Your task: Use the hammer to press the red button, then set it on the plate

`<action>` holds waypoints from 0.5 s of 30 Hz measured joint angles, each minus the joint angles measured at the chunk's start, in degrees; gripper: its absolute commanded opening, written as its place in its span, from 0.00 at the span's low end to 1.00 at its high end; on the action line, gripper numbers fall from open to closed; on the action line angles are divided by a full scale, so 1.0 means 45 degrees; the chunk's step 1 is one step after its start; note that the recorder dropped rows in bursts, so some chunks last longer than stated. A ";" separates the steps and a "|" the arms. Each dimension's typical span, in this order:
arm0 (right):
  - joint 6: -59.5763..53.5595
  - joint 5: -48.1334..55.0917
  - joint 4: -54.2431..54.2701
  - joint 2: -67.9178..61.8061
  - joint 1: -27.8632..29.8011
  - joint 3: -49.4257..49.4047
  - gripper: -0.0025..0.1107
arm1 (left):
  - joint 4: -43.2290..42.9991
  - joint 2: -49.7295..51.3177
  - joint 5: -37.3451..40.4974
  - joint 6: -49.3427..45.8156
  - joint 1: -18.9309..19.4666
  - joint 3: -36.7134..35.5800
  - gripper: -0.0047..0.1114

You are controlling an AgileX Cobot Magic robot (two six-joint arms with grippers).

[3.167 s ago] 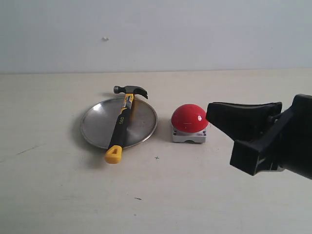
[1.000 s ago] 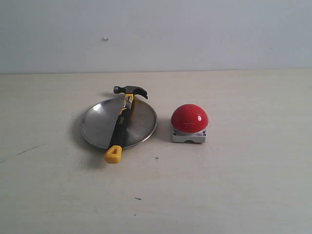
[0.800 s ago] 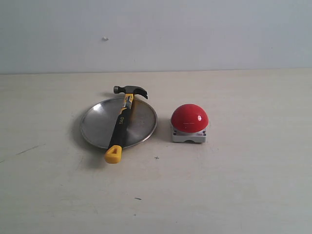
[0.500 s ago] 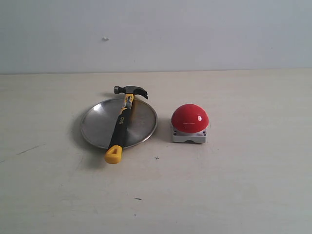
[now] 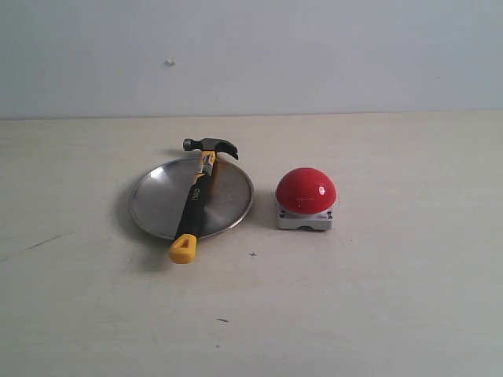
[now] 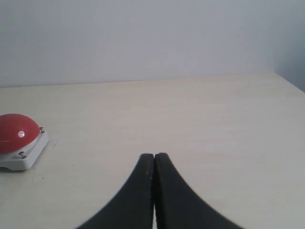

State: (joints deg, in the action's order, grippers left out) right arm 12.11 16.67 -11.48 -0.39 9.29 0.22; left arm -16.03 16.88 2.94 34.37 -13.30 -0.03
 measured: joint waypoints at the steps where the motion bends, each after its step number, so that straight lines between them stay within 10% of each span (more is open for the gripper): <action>1: 0.0000 0.0000 0.0000 0.0000 0.0000 0.0000 0.02 | 0.0000 0.0000 0.0000 0.0000 0.0000 0.0000 0.04; 7: 0.0000 0.0022 0.0000 0.0000 0.0000 0.0000 0.02 | -0.0206 -0.0126 0.0059 -0.0814 0.0217 0.0000 0.04; 15: 0.0000 0.0032 0.0000 0.0000 0.0000 0.0000 0.02 | -0.0373 -0.2997 0.3051 -0.1845 0.2634 0.0000 0.04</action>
State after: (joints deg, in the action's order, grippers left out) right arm 12.11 16.82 -11.48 -0.39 9.29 0.22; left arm -17.71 3.39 16.67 26.07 -1.45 -0.03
